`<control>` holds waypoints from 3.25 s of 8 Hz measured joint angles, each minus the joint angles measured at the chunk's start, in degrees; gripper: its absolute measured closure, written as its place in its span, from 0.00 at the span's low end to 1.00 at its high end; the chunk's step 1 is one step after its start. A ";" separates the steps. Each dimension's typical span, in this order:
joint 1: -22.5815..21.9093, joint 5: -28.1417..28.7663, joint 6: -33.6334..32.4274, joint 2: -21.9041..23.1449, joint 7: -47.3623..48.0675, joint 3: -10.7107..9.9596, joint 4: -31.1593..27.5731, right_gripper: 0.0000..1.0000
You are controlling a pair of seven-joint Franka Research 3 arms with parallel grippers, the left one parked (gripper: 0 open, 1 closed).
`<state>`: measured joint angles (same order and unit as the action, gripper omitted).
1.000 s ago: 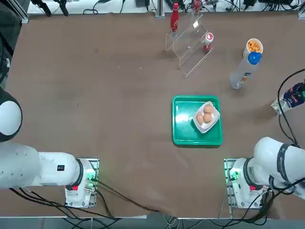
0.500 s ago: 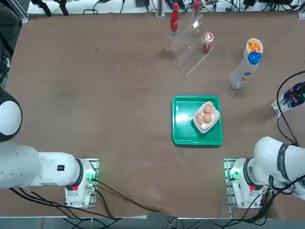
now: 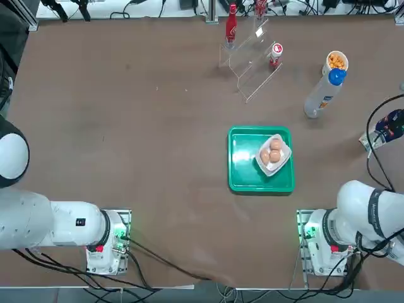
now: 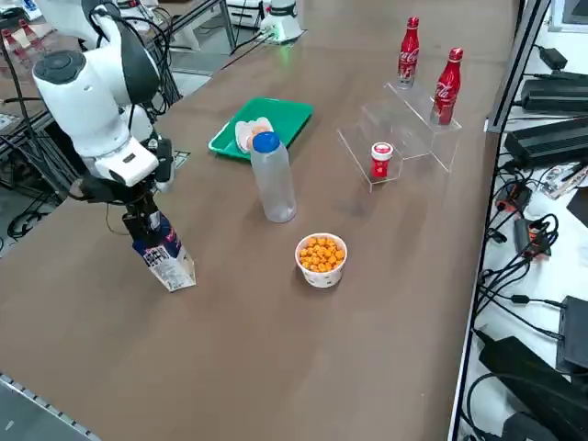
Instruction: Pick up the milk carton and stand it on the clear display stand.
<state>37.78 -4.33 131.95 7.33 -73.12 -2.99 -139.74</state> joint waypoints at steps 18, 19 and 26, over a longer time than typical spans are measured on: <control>-8.19 0.00 -18.82 2.43 0.83 1.66 20.30 0.49; -9.52 0.00 -22.29 2.33 1.67 1.97 24.31 0.49; -21.87 -1.82 -41.71 -10.54 32.56 12.75 53.23 0.50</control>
<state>15.92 -6.16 90.24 -3.21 -40.56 9.76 -86.51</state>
